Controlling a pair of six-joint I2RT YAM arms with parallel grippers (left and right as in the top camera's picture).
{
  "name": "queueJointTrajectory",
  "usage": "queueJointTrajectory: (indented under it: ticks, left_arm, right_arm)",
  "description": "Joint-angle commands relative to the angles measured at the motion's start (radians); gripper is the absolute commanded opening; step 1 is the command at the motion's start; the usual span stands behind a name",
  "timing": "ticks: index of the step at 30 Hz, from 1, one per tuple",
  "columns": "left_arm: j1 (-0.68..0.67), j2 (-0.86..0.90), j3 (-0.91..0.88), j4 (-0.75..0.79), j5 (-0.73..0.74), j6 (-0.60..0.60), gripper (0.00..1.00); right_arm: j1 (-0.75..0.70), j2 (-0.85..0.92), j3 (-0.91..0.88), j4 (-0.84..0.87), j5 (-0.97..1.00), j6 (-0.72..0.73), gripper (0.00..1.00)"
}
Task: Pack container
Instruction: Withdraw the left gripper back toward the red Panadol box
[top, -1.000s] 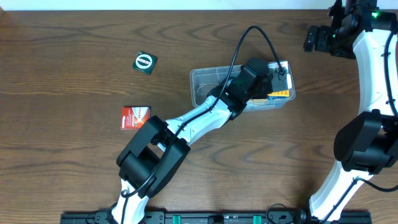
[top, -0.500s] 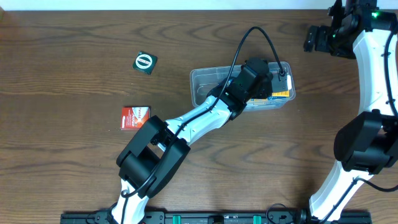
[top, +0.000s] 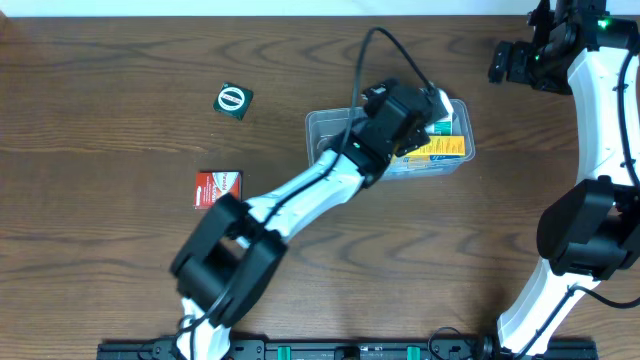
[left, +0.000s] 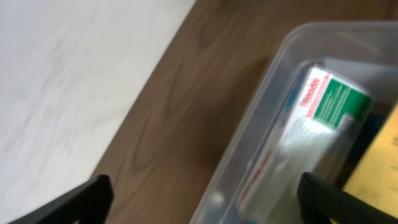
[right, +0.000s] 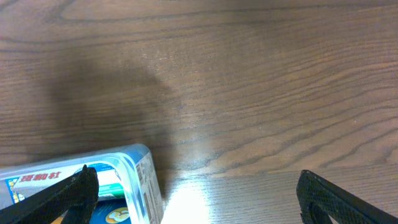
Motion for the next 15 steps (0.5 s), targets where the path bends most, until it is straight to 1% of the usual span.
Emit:
queueJointTrajectory:
  ticks: [1, 6, 11, 15]
  left_arm:
    - [0.040, -0.110, 0.026, -0.080, -0.038, -0.193, 0.98]
    - [0.107, -0.224, 0.026, -0.270, -0.037, -0.308, 0.98]
    - [0.203, -0.331, 0.026, -0.521, -0.026, -0.450, 0.98]
    - [0.317, -0.380, 0.026, -0.760, -0.026, -0.671, 0.98]
  right_arm:
    - [0.003, -0.001, 0.014, -0.001, -0.001, 0.013, 0.99]
    - [0.003, -0.001, 0.014, -0.001, -0.001, 0.013, 0.99]
    - [0.003, -0.001, 0.014, -0.001, -0.001, 0.013, 0.99]
    - [0.003, -0.001, 0.014, -0.001, -0.001, 0.013, 0.99]
